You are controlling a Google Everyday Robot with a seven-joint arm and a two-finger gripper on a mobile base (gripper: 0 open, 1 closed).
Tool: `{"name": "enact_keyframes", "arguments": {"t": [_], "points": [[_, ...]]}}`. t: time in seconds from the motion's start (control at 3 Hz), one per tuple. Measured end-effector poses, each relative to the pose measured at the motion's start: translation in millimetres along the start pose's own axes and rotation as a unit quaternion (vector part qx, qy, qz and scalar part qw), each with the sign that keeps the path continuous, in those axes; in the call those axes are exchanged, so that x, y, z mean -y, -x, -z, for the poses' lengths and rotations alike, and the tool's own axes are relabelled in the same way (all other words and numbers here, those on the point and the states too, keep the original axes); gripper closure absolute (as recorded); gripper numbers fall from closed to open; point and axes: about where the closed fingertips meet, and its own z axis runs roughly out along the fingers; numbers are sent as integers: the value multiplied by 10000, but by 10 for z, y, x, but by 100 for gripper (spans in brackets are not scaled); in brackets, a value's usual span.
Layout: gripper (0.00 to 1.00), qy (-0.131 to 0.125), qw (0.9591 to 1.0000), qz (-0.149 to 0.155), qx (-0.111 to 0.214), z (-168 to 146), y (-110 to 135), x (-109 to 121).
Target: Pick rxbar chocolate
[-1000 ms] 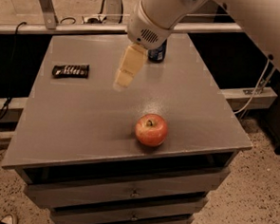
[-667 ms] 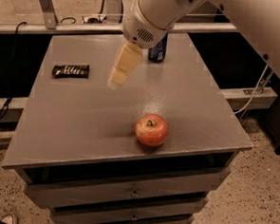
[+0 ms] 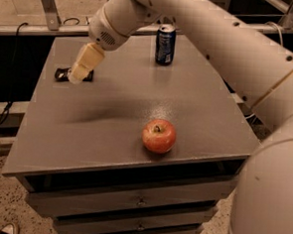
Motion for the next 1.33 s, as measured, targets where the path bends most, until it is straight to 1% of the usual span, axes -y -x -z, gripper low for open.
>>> {"name": "enact_keyframes", "arguments": {"t": [0.33, 0.67, 1.0, 1.33], "points": [[0, 120, 9995, -275, 84, -551, 17, 181], [0, 199, 9982, -564, -3, -943, -84, 276], [0, 220, 9965, -790, -149, -1203, -214, 341], [0, 173, 9944, -1007, -253, -1331, -353, 414]]}}
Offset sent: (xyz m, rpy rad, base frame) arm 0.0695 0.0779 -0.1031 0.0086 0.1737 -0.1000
